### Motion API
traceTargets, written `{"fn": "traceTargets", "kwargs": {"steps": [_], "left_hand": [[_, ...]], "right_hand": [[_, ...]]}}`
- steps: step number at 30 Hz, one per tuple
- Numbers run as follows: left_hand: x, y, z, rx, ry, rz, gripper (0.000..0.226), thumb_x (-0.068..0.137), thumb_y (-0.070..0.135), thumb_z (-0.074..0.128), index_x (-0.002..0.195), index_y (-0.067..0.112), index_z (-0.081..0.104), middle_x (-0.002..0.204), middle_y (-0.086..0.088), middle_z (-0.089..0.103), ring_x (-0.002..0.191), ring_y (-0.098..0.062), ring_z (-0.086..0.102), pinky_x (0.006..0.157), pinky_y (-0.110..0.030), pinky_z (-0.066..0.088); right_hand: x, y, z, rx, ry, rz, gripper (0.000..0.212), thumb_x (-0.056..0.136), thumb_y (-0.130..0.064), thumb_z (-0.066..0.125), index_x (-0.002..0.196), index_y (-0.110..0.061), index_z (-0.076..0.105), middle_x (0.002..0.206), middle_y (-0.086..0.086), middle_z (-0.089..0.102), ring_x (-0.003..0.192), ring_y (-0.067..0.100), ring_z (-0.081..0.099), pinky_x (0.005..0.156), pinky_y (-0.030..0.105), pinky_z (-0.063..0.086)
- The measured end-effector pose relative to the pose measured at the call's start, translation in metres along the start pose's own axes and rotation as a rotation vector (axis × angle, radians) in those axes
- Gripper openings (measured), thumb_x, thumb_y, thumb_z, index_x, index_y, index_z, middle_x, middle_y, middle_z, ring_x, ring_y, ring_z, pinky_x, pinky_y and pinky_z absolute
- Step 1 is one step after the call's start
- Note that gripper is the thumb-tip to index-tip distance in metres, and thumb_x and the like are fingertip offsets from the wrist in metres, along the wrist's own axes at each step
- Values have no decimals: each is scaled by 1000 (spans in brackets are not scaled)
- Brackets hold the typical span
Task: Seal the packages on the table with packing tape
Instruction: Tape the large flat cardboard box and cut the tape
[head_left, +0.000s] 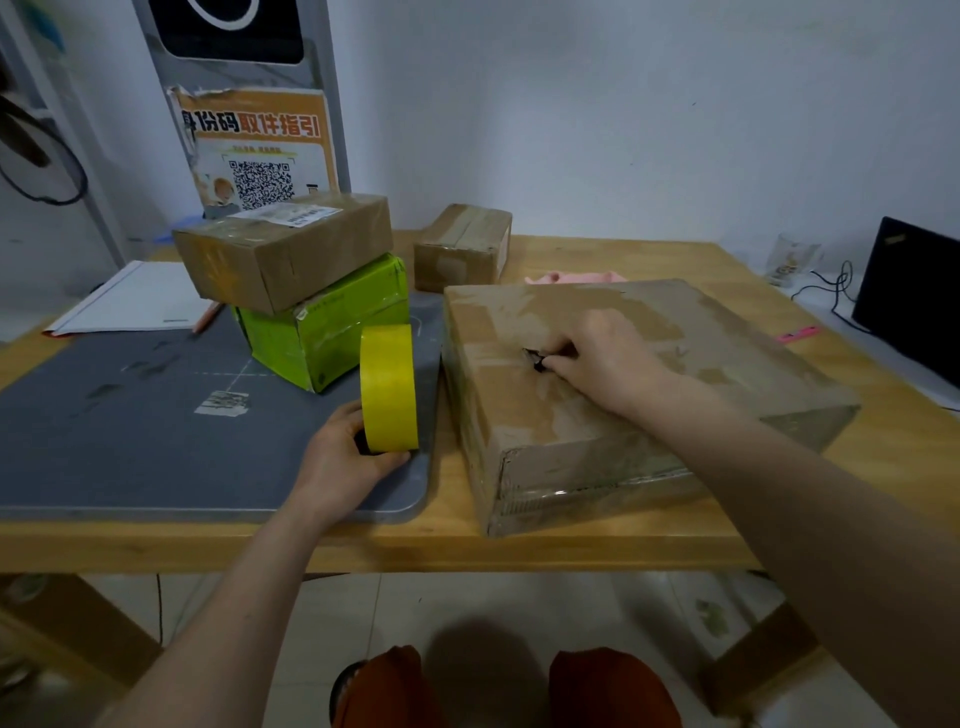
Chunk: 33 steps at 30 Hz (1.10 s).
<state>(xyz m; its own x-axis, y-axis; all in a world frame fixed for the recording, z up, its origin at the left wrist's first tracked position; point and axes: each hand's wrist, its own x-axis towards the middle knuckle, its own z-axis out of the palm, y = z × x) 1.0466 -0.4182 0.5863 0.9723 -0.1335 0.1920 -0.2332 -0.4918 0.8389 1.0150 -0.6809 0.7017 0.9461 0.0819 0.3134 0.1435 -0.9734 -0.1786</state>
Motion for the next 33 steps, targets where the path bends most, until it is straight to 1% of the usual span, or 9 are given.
{"fn": "traceTargets", "kwargs": {"steps": [4,8,14,17,20,25,29,31,33], "left_hand": [[0,0,1,6,1,5,47,72,12,85,96,37,54,126,-7,60,109,-24,57,84,-32,42],[1,-2,1,8,-3,-5,45,72,13,86,100,33,57,126,-8,61,111,-25,57,86,-33,43],[1,-1,1,17,4,3,45,72,12,85,98,33,55,124,-8,61,109,-24,57,85,-32,42],[3,-3,2,32,5,-11,39,73,12,85,101,26,62,126,-8,60,108,-24,57,84,-33,42],[2,-2,3,57,-17,-39,45,73,11,85,115,11,66,129,-10,58,113,-29,56,89,-39,46],[1,1,-1,58,-41,-45,47,75,10,84,118,8,66,132,-11,57,115,-30,56,94,-42,46],[0,-2,-1,40,-33,-29,43,74,8,83,115,8,68,130,-10,58,112,-30,57,92,-42,47],[1,-2,1,6,-22,-34,41,74,5,83,112,9,68,128,-10,59,112,-31,59,94,-45,48],[1,-2,2,-28,-21,-43,40,74,3,83,108,15,67,125,-10,62,112,-31,60,95,-48,48]], "right_hand": [[-6,0,11,6,81,5,17,93,-17,63,92,-5,74,93,7,64,95,28,58,76,34,43],[-7,-3,14,-9,26,34,23,97,-20,57,93,-2,71,96,8,56,102,28,51,81,34,41],[-24,-3,12,36,-91,64,34,99,-10,41,122,-7,65,125,14,62,118,34,54,97,45,45],[-34,-3,14,77,-140,51,36,103,-23,38,127,-9,61,143,3,53,133,25,46,106,39,38],[-33,-3,13,39,-208,80,40,105,-34,35,129,-11,58,142,3,53,142,23,34,110,42,34],[-40,-14,2,0,-255,90,50,103,-42,34,148,-20,38,157,1,33,149,20,17,120,40,19],[-47,-70,10,337,85,42,45,100,-34,47,142,-17,46,143,4,51,135,21,42,107,33,34],[-37,-101,18,676,1,79,53,99,-31,53,147,-16,37,146,3,47,131,17,44,103,28,36],[-18,-123,28,957,-111,268,68,95,-36,61,149,-12,28,149,5,41,127,20,46,93,26,36]]}}
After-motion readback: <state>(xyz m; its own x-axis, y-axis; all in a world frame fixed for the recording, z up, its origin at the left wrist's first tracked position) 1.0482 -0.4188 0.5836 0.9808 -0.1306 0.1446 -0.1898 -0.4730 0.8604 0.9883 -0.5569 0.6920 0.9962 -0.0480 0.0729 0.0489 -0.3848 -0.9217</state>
